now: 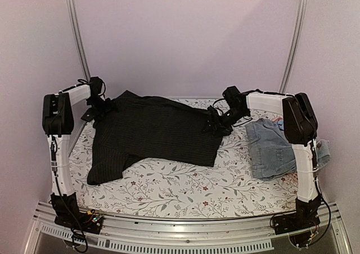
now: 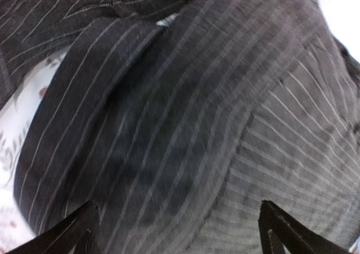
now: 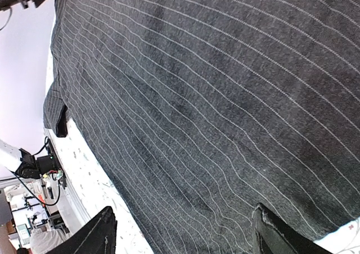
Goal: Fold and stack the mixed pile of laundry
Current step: Move the flattened shirt to the center of the board.
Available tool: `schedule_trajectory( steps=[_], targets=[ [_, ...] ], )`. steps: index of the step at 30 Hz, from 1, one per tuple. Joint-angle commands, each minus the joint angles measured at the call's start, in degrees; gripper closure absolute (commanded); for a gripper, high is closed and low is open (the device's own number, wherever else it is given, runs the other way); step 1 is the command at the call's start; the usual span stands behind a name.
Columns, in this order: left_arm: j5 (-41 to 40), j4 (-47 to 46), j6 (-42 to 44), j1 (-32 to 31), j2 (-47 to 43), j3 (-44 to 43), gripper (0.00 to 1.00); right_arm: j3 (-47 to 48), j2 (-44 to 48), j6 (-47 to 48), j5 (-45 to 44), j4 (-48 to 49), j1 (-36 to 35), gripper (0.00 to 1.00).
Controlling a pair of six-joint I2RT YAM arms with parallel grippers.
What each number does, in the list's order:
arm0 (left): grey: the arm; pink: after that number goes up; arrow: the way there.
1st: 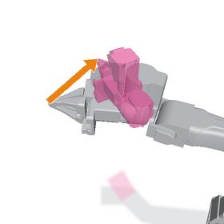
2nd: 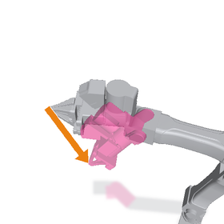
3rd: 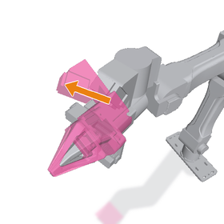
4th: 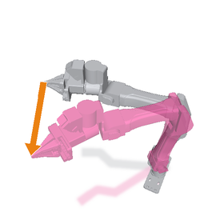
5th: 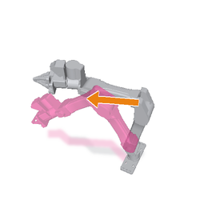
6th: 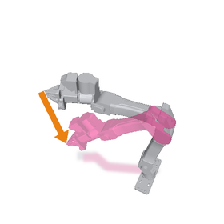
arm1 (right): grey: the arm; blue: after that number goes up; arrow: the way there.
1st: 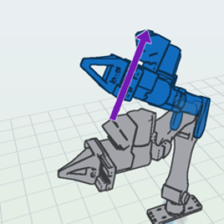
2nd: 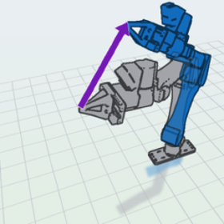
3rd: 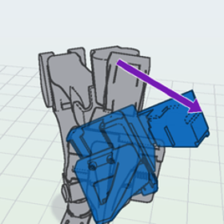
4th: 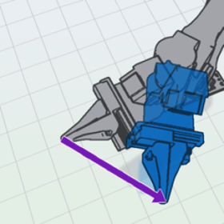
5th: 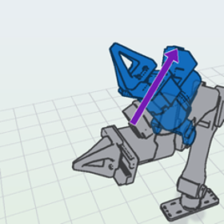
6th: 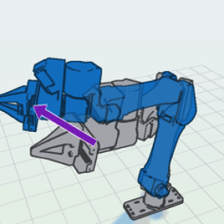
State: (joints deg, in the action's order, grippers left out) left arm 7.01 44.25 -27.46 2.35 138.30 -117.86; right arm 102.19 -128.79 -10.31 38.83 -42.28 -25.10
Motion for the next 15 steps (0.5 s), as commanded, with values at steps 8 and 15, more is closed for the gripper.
schedule_trajectory(
  steps=[8,15],
  targets=[
    [4.5,-4.4,-3.0,-4.4,-47.0,46.6,0.00,-7.9,8.8,6.8,-7.1,4.7,-8.5,0.21],
    [4.4,-2.9,-16.2,-4.1,-62.6,66.2,0.00,-17.1,15.6,12.9,-14.5,6.0,-16.2,0.29]
  ],
)
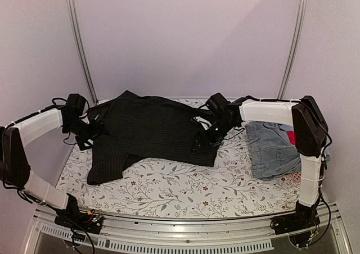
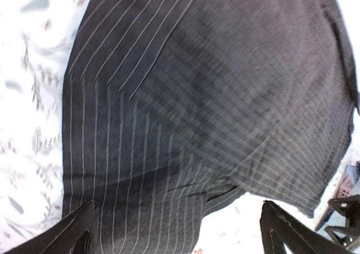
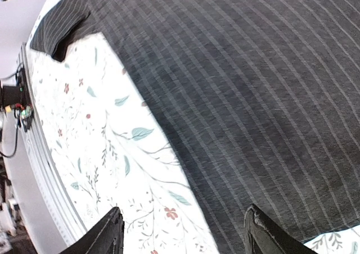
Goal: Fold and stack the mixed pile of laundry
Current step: Move the flattened shirt to the center of the board.
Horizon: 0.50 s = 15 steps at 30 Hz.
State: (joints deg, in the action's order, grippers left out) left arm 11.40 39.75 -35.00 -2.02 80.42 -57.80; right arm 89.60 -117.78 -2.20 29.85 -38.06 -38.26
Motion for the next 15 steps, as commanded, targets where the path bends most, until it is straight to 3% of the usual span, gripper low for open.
schedule_trajectory(
  steps=[1,5,15],
  targets=[
    [0.0,1.7,-9.9,0.6,-5.4,7.5,0.00,-5.7,5.6,5.0,-6.6,1.9,-3.7,0.31],
    [-0.5,3.1,-13.0,2.0,-5.2,10.1,0.00,-8.2,6.8,6.4,-10.3,1.7,-6.6,0.41],
    [-0.1,3.1,-9.6,4.6,1.8,5.2,0.00,-4.6,3.5,6.2,-26.7,-1.3,-9.3,0.43]
  ],
)
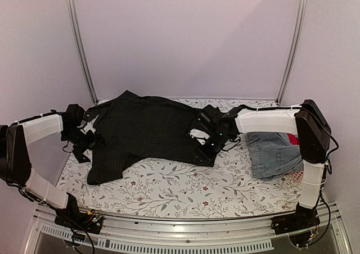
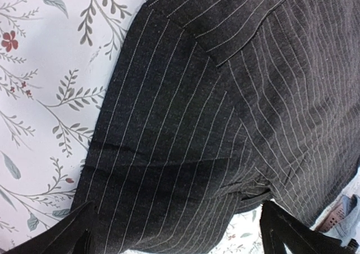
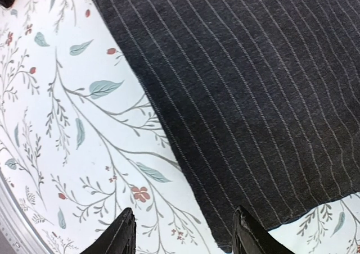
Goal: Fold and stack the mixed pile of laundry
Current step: Move the flattened shirt to the center of the board.
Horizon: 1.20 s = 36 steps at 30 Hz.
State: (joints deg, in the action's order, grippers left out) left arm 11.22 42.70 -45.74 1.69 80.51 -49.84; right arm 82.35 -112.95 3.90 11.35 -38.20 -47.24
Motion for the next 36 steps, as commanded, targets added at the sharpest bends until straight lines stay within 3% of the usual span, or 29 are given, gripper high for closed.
schedule_trajectory(
  steps=[1,8,11,14,16,21,27,28,29,31,32,33,36],
  targets=[
    [-0.1,0.1,1.2,1.1,2.0,-2.8,0.00,2.8,-1.7,0.3,-8.2,-1.6,-0.3,0.43],
    [-0.7,-0.1,1.2,4.5,3.0,-2.3,0.00,-1.7,-4.7,1.4,-6.1,-2.4,-1.3,0.49],
    [-0.4,-1.0,2.3,5.2,4.5,-1.7,0.02,-4.0,-4.8,0.5,-5.7,-2.0,-1.4,0.64],
    [-0.6,-1.2,3.7,5.7,5.4,-1.6,0.09,-5.9,-3.4,-0.3,-5.3,-2.3,-1.4,0.92],
    [-1.4,-1.6,4.3,5.8,4.5,-2.1,0.12,-8.0,-1.7,-0.8,-4.5,-2.6,-1.4,1.00],
    [-2.5,-1.6,6.6,5.6,2.7,-4.4,0.17,-14.9,5.1,-3.0,-0.3,-3.3,-1.4,1.00],
    [-2.8,-2.0,9.3,5.7,5.8,-6.8,0.15,-20.7,9.1,-5.7,6.6,-5.2,-1.5,1.00],
    [-2.5,-2.2,9.5,5.6,6.6,-7.2,0.15,-21.2,9.6,-5.5,8.1,-5.4,-1.5,0.98],
    [-1.8,-2.6,9.8,5.5,7.2,-7.6,0.14,-21.3,10.4,-5.6,9.6,-5.7,-1.5,0.90],
    [-0.1,-3.8,10.2,5.4,8.5,-8.5,0.11,-19.0,11.8,-6.0,11.1,-6.1,-1.3,0.43],
    [0.1,-4.1,10.3,5.1,9.5,-9.0,0.11,-17.0,12.4,-6.7,10.2,-6.1,-0.9,0.30],
    [0.3,-4.2,10.6,4.8,10.2,-9.7,0.11,-14.2,12.7,-7.7,10.2,-5.5,0.1,0.25],
    [1.3,-4.1,11.3,4.2,12.1,-11.6,0.11,-4.5,12.6,-10.6,10.6,-3.8,6.2,0.24]
  ],
)
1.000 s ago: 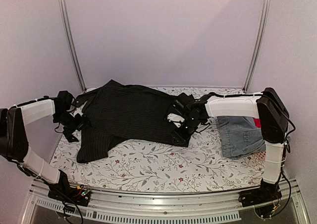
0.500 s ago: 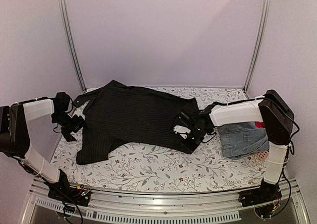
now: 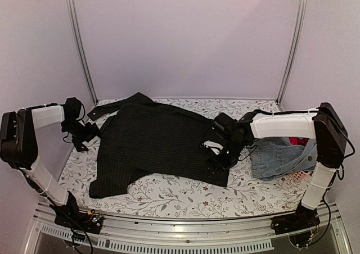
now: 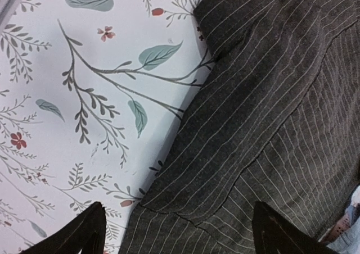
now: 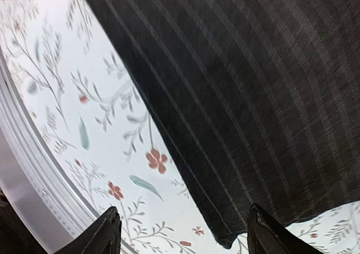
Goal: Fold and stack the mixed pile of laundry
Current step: Move the flattened shirt to the center of the board, then smooth out the flattened shirt at the center of the board.
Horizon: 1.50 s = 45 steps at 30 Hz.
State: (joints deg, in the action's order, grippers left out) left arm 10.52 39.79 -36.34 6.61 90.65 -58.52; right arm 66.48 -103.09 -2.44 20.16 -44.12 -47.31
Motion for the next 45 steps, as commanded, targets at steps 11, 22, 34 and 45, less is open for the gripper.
schedule_trajectory(
  steps=[11,22,34,45],
  targets=[
    [1.8,0.8,4.2,-1.1,5.4,-8.0,0.08,44.9,-18.9,-1.0,-8.7,-3.7,21.7,0.33],
    [3.7,0.1,3.5,-0.9,8.4,-9.5,0.07,49.2,-29.2,8.6,-11.9,-4.8,21.7,0.28],
    [6.8,0.2,2.6,-0.1,9.8,-9.9,0.04,52.2,-34.1,11.4,-25.9,-2.1,21.7,0.90],
    [4.9,1.1,2.7,1.0,10.3,-10.0,0.03,61.5,-37.2,11.8,-37.9,4.8,25.0,1.00]
  ],
)
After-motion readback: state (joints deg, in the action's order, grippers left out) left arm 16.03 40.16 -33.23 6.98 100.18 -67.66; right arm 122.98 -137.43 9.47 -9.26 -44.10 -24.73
